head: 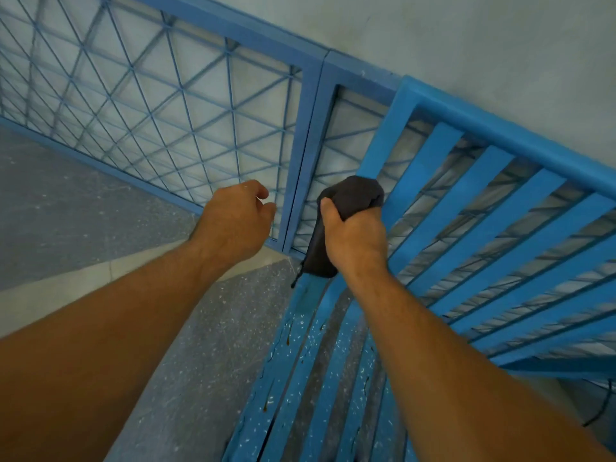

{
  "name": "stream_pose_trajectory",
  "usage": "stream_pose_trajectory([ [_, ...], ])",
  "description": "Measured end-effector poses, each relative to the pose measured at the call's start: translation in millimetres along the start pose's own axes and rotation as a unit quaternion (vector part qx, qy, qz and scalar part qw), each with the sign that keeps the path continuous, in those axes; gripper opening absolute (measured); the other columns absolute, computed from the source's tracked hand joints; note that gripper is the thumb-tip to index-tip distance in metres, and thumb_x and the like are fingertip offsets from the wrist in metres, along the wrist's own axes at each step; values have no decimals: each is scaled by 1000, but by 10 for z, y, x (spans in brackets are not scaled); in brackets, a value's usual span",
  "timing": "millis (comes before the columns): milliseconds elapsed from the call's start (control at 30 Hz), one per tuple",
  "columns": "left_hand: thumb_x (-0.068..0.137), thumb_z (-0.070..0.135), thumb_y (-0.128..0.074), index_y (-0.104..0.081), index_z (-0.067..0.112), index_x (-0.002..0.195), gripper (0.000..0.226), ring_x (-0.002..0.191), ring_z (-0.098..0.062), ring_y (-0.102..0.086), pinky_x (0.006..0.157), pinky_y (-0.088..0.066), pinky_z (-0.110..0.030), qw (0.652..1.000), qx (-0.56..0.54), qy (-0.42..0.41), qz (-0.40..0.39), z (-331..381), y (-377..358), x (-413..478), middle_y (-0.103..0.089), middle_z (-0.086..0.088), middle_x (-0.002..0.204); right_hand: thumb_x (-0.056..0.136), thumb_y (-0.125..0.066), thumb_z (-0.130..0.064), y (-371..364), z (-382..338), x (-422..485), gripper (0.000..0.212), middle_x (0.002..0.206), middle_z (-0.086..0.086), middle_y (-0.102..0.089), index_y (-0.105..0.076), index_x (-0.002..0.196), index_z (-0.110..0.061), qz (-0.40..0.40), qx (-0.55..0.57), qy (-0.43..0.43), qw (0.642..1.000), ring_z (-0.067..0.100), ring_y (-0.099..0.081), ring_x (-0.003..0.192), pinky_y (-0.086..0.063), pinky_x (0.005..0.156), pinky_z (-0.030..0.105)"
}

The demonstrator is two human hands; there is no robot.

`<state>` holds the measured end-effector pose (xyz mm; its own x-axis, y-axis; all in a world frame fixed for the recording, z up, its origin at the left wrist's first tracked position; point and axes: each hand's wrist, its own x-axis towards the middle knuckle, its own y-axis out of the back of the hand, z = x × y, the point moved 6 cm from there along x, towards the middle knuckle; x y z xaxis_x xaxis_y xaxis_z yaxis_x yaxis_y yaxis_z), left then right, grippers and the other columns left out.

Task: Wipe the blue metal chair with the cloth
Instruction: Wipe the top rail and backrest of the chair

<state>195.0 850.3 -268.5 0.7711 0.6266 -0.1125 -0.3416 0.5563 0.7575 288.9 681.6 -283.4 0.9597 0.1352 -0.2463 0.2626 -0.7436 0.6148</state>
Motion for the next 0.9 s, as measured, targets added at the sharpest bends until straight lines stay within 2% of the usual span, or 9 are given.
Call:
stream_pose_trajectory([
  [100,97,30,-53,-59,12,123,32,84,-13,-54,72,-40,-23,1000,-2,18,-8,-71,-33,-51,-61,2,99,85,-61,-58,-40,42,35,56,82,-2,-57,-55,107,-7,-20,-33,-28,999,10,-53,62,-38,47,21],
  [200,97,32,-55,-60,12,122,32,82,-11,-53,67,-38,-22,999,-4,20,-43,-66,-136,-138,-62,-1,99,84,-67,-50,-128,155,-31,37,78,-4,-58,-57,87,-15,-15,52,-65,996,5,-52,59,-38,45,19],
  [333,95,37,-55,-65,14,112,30,82,-13,-54,65,-37,-22,996,24,21,-83,-117,-294,-225,-66,-6,105,82,-69,-49,-216,241,-111,40,80,-6,-58,-62,98,-13,3,98,-88,991,3,-51,62,-37,46,19],
  [467,96,35,-54,-66,12,109,29,82,-15,-54,70,-39,-25,994,43,22,-99,-197,-371,-332,-67,-7,102,82,-71,-40,-316,410,-198,25,84,-1,-66,-64,85,-17,-107,90,-101,985,11,-61,72,-54,61,28],
  [567,96,34,-53,-67,13,105,27,80,-15,-54,68,-38,-24,994,43,19,-97,-248,-348,-386,-64,-3,94,79,-76,-40,-380,541,-258,34,100,1,-72,-68,101,-16,-211,92,-98,968,17,-69,88,-59,82,41],
  [633,96,33,-53,-68,13,104,26,77,-13,-53,65,-36,-24,994,44,20,-96,-299,-329,-405,-60,1,88,79,-76,-42,-377,559,-243,35,102,1,-72,-69,102,-18,-247,94,-76,961,16,-69,91,-58,86,41],
  [700,96,34,-53,-67,14,106,27,77,-13,-54,63,-37,-25,994,43,24,-101,-359,-329,-421,-61,1,89,80,-72,-49,-337,527,-221,30,94,-4,-72,-68,95,-24,-269,76,-43,959,11,-68,86,-58,81,32],
  [800,97,36,-50,-66,16,108,28,76,-11,-56,57,-38,-22,993,31,37,-105,-439,-348,-445,-64,1,91,84,-54,-65,-280,498,-237,49,79,-4,-65,-66,87,-17,-203,4,-1,979,10,-63,73,-48,60,22],
  [900,98,38,-48,-66,16,108,30,77,-11,-56,57,-36,-21,994,24,38,-101,-446,-393,-467,-65,1,92,89,-45,-63,-316,564,-390,55,65,-3,-58,-61,75,-12,-100,65,-17,993,9,-57,60,-41,47,17],
])
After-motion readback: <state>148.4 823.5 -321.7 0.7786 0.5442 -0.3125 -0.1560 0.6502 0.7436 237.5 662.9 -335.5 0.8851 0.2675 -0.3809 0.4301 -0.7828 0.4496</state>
